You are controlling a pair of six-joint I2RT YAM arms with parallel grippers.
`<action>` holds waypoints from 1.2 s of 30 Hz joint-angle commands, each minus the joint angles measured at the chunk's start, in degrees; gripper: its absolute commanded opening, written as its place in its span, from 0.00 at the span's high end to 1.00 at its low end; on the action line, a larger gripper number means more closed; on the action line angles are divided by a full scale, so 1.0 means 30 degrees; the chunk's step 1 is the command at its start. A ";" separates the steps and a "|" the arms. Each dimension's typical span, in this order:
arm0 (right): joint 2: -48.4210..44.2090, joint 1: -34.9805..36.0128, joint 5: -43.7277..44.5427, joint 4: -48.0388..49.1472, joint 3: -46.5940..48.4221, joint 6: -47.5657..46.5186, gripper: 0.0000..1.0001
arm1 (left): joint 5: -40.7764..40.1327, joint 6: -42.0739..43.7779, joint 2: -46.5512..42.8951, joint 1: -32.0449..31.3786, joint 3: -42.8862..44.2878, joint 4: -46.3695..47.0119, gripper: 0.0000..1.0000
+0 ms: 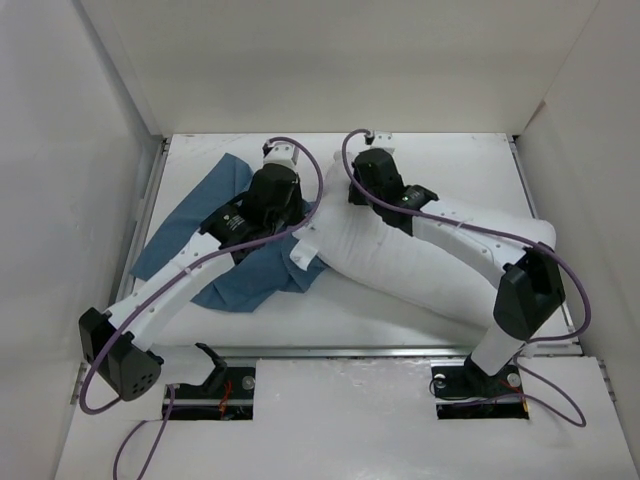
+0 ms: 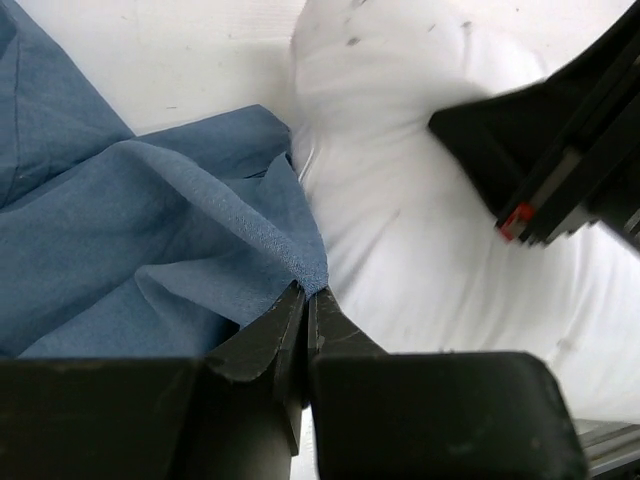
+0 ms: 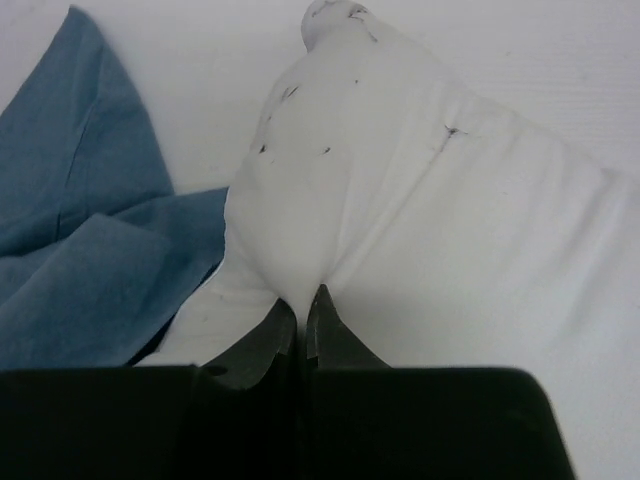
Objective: Put the pillow into the pillowcase
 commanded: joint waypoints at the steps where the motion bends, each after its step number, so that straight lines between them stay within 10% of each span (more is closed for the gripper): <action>1: -0.0801 -0.1029 0.2377 0.2042 0.1757 0.0154 1.00 | -0.0615 0.0305 -0.1453 0.0094 0.0909 -0.0243 1.00; 29: -0.1862 0.3245 0.0449 0.0779 -0.3165 0.3932 1.00 | -0.1403 -0.0952 0.1386 0.1325 0.2960 -0.0419 1.00; 36: -0.1733 0.3245 -0.3444 0.3178 -0.4507 0.0484 0.97 | -0.3134 -0.1130 0.0683 0.1500 0.3632 -0.0829 1.00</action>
